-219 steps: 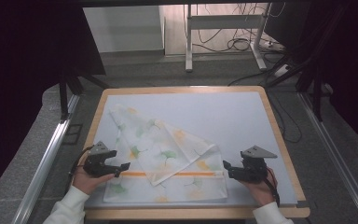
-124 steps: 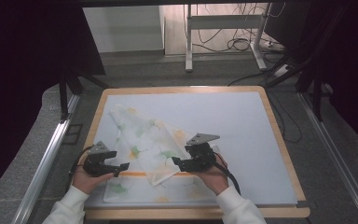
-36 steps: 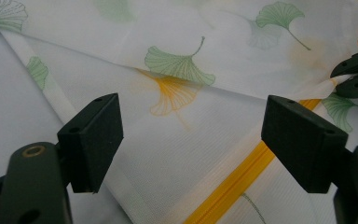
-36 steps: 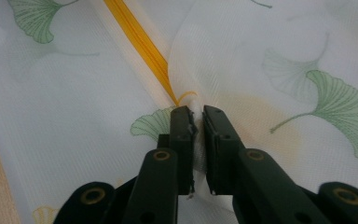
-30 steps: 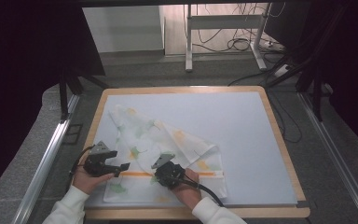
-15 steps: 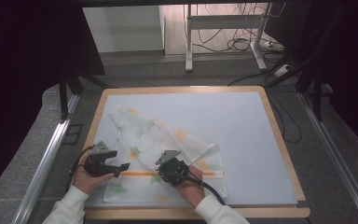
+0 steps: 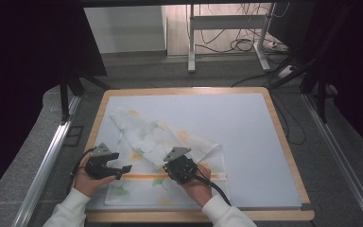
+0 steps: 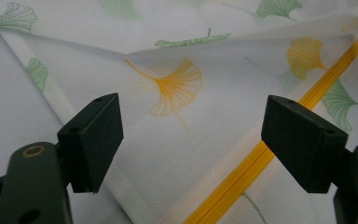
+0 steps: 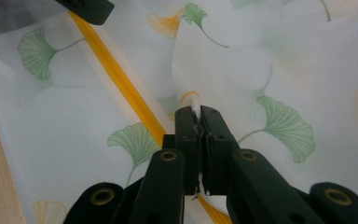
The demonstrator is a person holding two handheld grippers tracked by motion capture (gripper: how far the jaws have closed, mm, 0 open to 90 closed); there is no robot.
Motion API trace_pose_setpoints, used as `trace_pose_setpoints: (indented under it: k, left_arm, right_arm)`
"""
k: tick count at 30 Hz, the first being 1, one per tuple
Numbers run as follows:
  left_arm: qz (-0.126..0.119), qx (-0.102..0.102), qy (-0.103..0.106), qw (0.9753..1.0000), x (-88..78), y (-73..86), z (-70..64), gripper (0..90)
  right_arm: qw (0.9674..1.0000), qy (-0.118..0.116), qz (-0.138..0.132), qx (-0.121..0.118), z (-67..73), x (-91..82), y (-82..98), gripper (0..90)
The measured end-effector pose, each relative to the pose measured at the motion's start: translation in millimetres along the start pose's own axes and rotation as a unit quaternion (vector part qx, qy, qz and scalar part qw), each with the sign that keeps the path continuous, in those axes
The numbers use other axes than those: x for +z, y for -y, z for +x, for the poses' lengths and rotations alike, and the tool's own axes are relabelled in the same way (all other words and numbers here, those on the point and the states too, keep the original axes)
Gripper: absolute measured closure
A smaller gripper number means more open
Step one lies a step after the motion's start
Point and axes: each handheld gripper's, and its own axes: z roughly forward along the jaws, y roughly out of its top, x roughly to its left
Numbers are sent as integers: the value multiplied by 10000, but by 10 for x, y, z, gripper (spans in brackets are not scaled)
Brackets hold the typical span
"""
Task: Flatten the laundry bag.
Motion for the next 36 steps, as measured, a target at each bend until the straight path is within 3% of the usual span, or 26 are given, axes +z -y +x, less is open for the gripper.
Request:
trace_pose_setpoints:
  k: [36]
  left_arm:
    - [25, 55, 10, 10000, 4, -1, -5, 207]
  right_arm:
    - [9972, 378, -433, 482, -403, -342, 0, 858]
